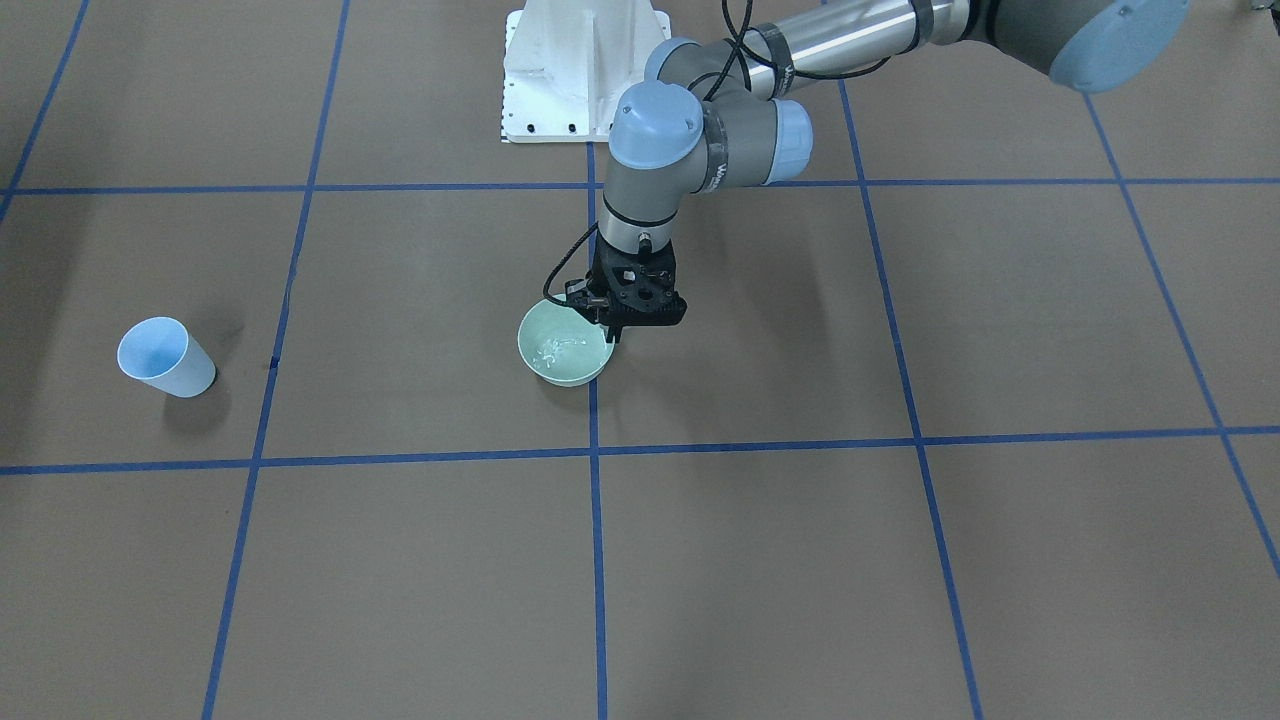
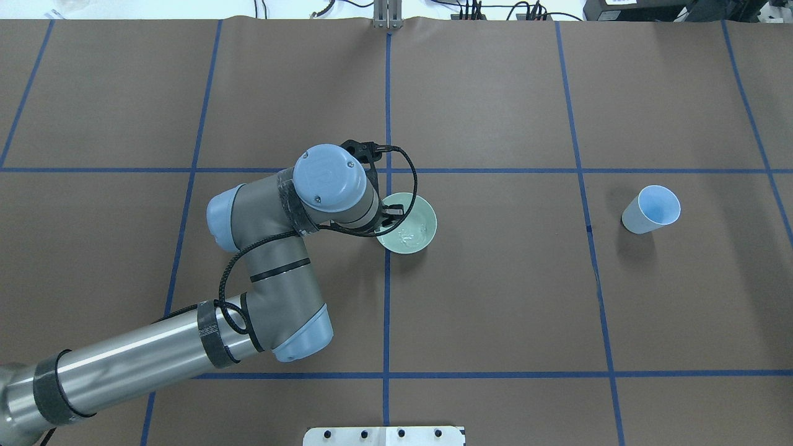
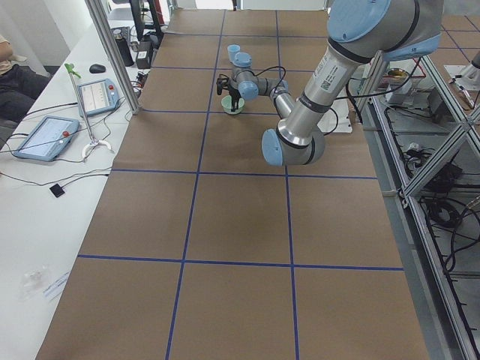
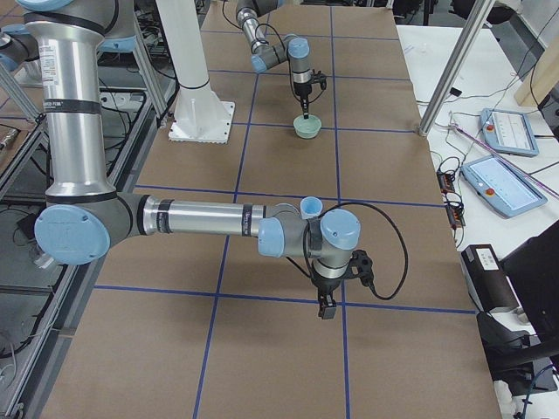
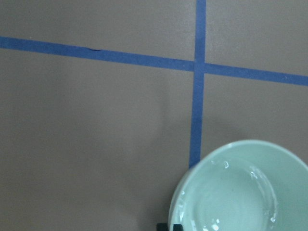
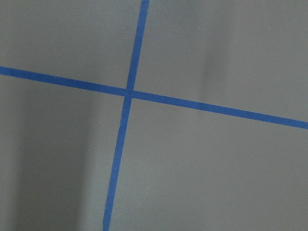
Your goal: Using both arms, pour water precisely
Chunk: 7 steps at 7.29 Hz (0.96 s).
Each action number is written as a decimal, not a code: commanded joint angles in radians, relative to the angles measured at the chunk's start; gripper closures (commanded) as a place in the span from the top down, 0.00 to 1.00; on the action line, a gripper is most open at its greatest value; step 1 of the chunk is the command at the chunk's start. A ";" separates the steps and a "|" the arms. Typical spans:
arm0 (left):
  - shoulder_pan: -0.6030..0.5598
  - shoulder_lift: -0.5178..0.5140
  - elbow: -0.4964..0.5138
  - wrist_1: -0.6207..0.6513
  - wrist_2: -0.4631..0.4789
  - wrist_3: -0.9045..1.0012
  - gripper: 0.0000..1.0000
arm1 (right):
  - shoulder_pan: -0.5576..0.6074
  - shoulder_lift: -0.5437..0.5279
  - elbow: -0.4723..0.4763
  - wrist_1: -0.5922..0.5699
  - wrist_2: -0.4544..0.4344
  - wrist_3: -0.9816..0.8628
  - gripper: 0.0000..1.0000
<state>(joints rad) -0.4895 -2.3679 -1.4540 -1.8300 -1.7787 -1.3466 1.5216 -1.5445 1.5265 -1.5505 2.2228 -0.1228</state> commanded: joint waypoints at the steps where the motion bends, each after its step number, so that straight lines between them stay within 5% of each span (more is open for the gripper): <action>1: -0.032 0.012 -0.041 0.001 -0.019 0.059 0.00 | 0.000 0.001 -0.005 0.001 -0.003 -0.001 1.00; 5: -0.183 0.359 -0.299 0.006 -0.192 0.336 0.00 | 0.000 0.000 -0.005 0.001 -0.002 0.000 1.00; 7: -0.286 0.503 -0.327 -0.027 -0.255 0.531 0.00 | 0.000 -0.002 -0.011 0.021 -0.003 0.000 1.00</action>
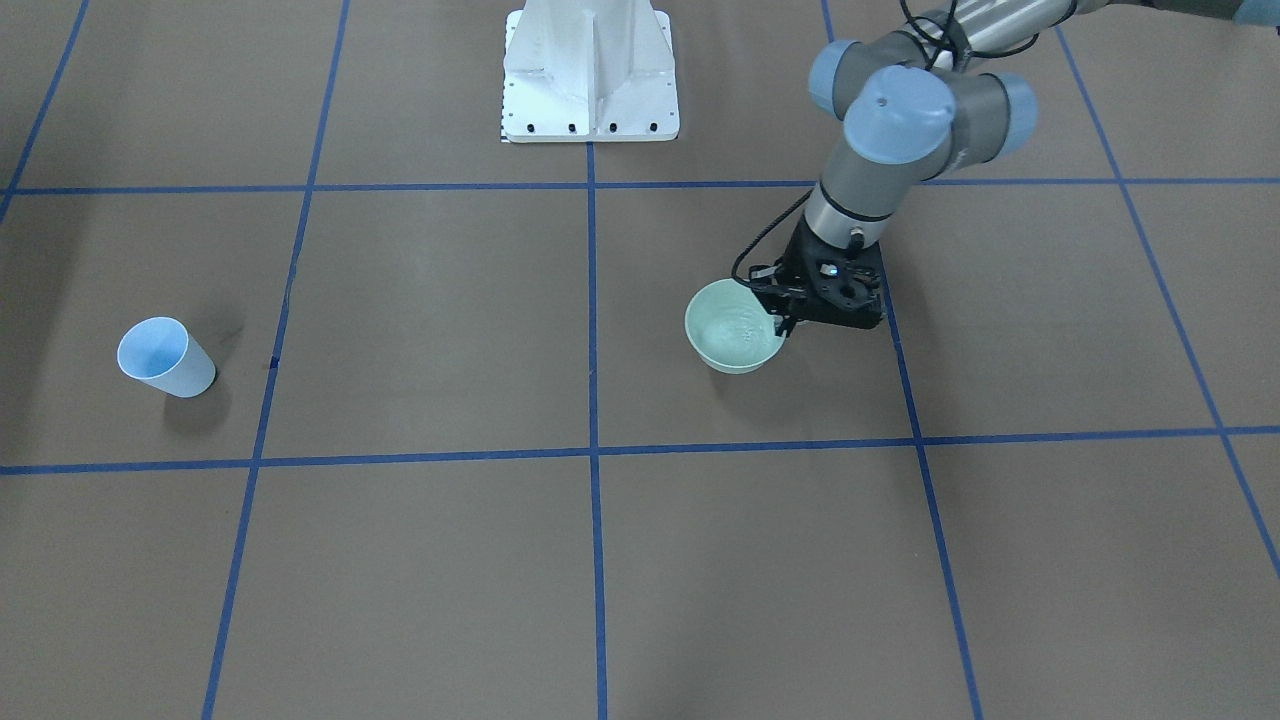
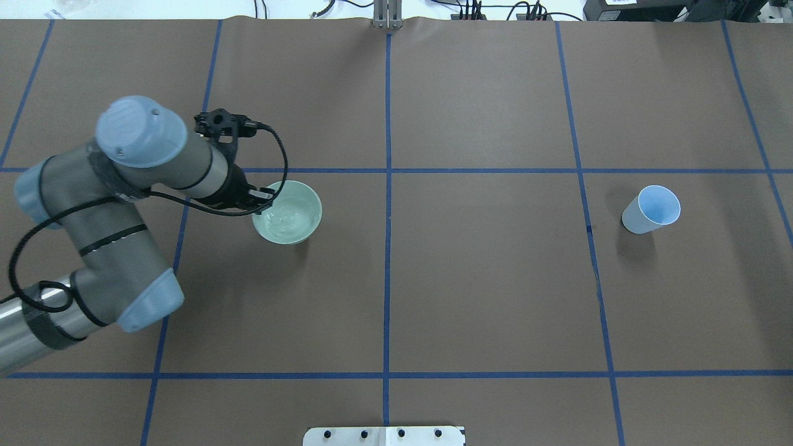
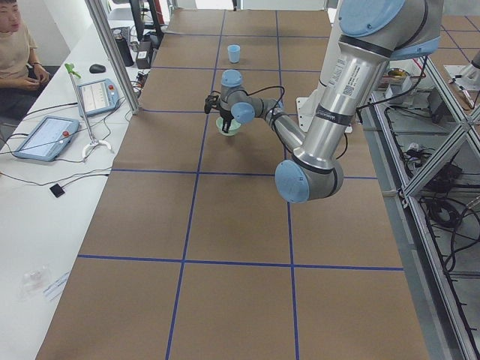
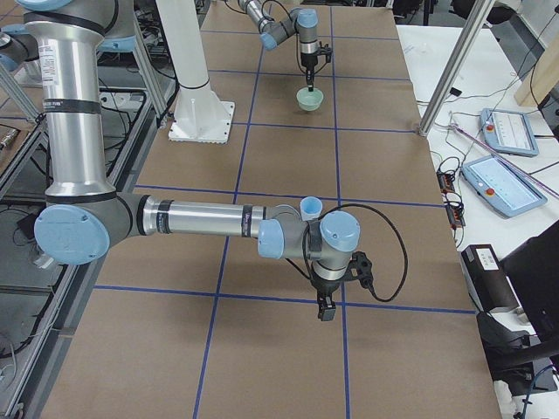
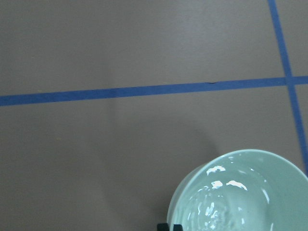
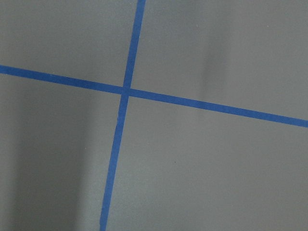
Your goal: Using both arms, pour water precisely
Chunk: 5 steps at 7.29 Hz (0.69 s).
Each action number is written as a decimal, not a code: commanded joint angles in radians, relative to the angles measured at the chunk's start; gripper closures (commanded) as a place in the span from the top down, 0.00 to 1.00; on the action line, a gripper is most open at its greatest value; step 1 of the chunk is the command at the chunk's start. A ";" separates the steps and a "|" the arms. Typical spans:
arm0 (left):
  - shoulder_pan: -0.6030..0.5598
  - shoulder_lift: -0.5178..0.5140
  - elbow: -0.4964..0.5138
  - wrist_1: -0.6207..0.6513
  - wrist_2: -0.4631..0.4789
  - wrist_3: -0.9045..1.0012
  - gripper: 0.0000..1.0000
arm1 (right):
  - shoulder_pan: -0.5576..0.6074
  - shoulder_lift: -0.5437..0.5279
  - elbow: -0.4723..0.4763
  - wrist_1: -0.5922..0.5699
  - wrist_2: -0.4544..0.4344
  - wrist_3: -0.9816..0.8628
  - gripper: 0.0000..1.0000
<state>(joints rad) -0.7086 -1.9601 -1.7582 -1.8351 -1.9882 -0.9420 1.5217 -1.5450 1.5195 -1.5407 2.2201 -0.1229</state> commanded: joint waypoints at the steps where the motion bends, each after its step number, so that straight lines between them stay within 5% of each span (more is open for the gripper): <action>1: -0.134 0.175 -0.015 -0.073 -0.110 0.232 0.00 | 0.000 -0.001 -0.007 0.011 0.000 -0.001 1.00; 5: -0.362 0.342 0.070 -0.096 -0.274 0.642 0.00 | 0.000 -0.001 -0.007 0.013 0.001 0.000 1.00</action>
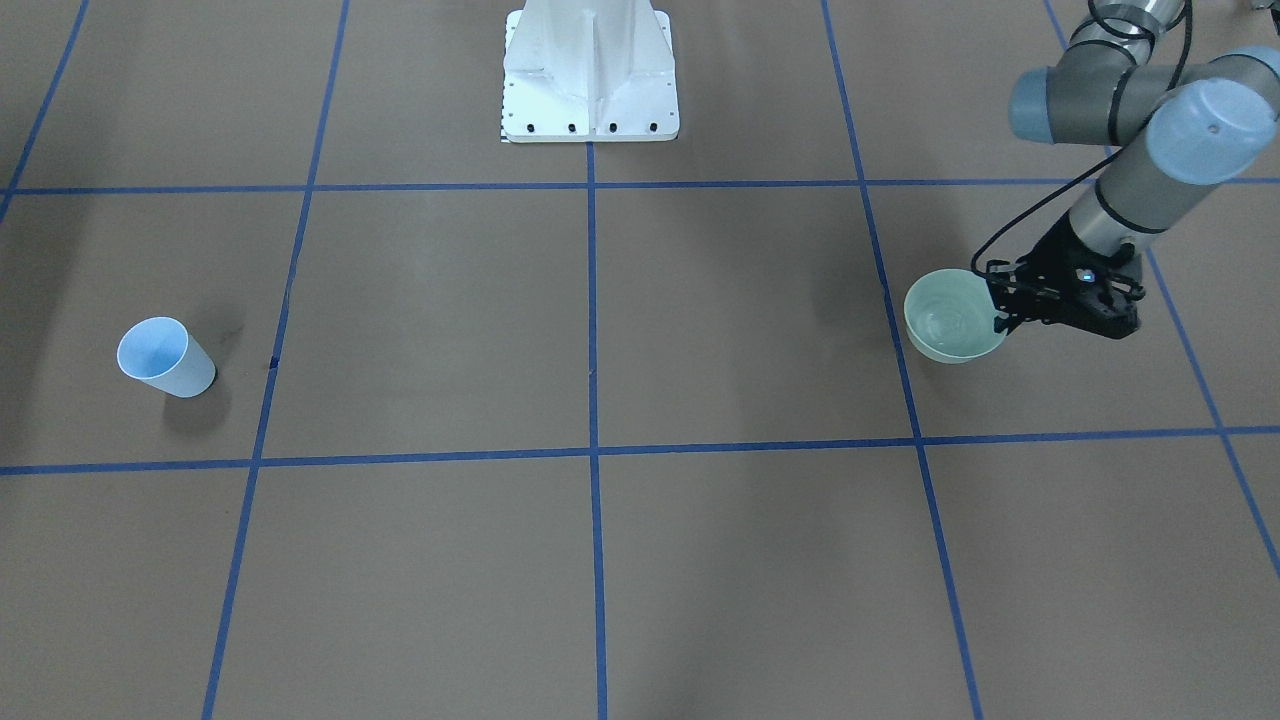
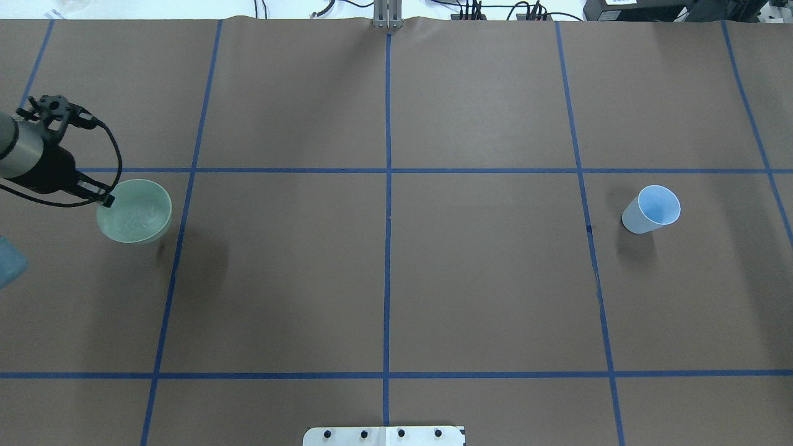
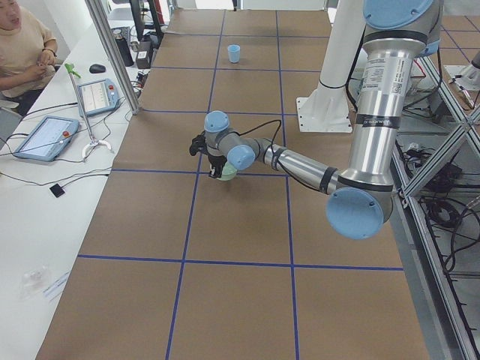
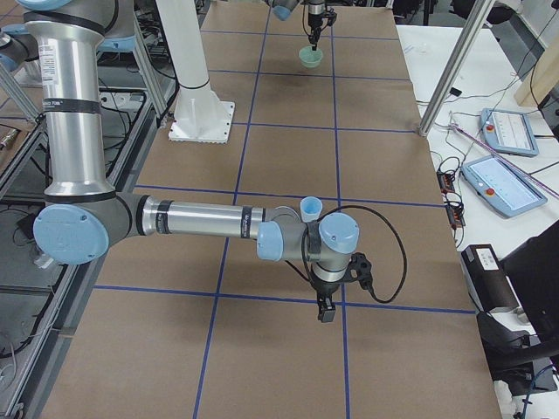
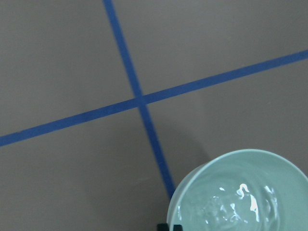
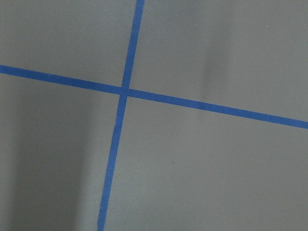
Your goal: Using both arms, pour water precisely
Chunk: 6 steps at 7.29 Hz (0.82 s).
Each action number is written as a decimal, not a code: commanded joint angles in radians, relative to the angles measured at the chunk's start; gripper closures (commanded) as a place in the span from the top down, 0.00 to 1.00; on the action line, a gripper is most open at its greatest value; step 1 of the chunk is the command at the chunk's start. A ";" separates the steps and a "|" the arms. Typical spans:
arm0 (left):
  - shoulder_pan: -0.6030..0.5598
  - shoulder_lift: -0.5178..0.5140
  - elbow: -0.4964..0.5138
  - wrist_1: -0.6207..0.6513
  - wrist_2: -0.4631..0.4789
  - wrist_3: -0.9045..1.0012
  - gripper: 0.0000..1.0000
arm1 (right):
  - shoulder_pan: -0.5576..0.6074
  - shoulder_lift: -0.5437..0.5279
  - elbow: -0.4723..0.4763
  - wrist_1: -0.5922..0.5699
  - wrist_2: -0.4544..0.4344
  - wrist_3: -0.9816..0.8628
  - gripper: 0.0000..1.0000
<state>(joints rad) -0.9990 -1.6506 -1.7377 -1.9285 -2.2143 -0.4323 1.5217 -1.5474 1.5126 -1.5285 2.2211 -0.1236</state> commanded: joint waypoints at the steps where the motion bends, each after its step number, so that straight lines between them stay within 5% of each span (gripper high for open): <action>1: -0.116 0.037 0.108 -0.021 -0.070 0.209 0.00 | 0.000 0.001 0.000 0.001 0.000 0.001 1.00; 4: -0.130 0.035 0.233 -0.170 -0.091 0.218 0.00 | 0.000 0.003 0.000 0.002 0.002 -0.001 1.00; 6: -0.130 0.037 0.234 -0.171 -0.102 0.214 0.49 | 0.000 0.003 0.000 0.002 0.000 0.001 1.00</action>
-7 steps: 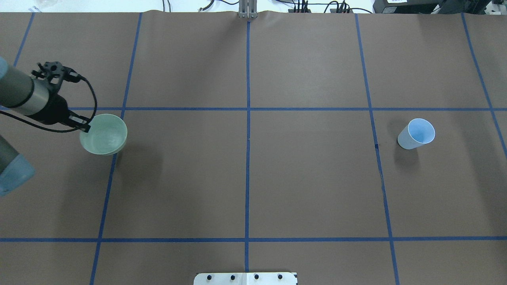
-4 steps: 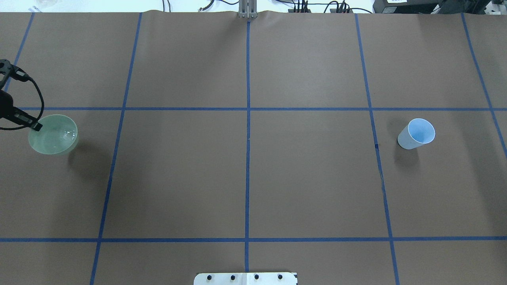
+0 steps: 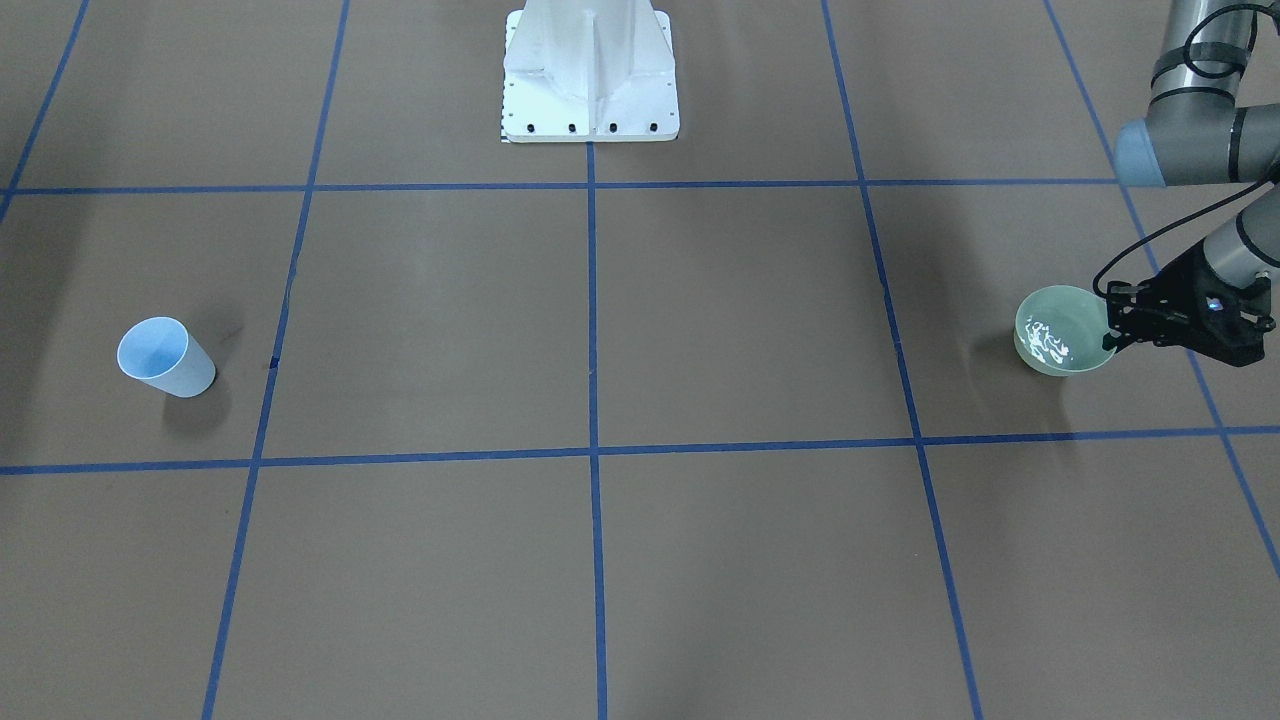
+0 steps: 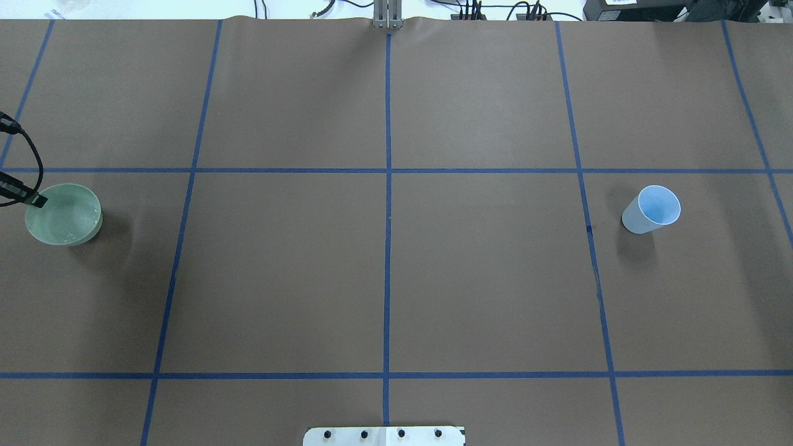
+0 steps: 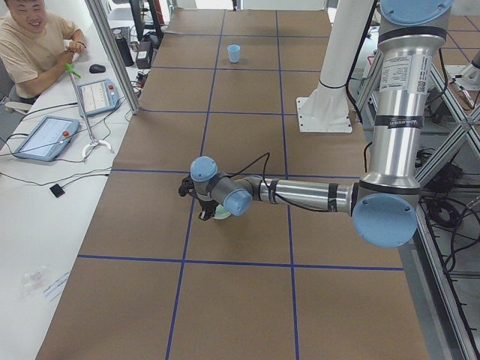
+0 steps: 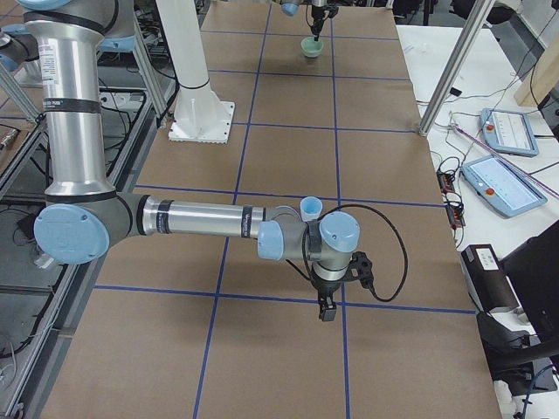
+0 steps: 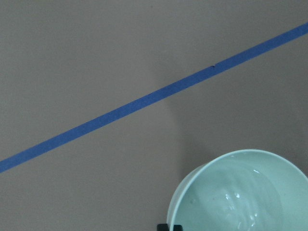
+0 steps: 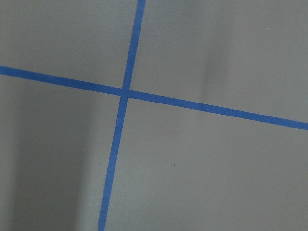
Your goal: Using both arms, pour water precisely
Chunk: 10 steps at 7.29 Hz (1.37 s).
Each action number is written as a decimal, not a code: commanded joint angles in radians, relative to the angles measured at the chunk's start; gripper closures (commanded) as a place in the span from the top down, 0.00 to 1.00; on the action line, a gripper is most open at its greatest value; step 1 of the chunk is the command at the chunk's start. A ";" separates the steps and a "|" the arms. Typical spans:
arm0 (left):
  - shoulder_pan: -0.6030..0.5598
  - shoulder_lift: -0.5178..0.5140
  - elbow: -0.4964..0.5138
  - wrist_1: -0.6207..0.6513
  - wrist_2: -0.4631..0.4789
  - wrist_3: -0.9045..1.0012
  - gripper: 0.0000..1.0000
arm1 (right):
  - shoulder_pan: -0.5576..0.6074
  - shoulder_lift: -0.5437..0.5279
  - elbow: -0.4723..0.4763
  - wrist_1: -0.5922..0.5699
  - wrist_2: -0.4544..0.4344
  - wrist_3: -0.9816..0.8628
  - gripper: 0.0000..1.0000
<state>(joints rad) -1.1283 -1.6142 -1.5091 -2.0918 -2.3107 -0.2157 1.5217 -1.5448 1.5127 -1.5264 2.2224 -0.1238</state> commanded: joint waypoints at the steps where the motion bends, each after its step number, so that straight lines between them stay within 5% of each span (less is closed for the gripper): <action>1: -0.007 -0.001 -0.003 -0.010 -0.006 0.001 0.99 | 0.000 0.000 0.000 0.000 -0.001 0.001 1.00; 5: -0.253 -0.007 -0.026 0.077 -0.059 0.095 1.00 | 0.000 0.002 0.000 0.000 0.000 0.000 1.00; 8: -0.440 -0.016 -0.059 0.397 -0.020 0.429 1.00 | 0.000 0.005 -0.002 0.000 -0.001 0.001 1.00; 10: -0.467 -0.004 -0.065 0.463 0.032 0.521 1.00 | 0.000 0.003 -0.002 -0.001 -0.001 0.001 1.00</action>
<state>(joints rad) -1.5701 -1.6279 -1.5705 -1.6722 -2.3157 0.2402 1.5217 -1.5404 1.5113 -1.5272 2.2212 -0.1227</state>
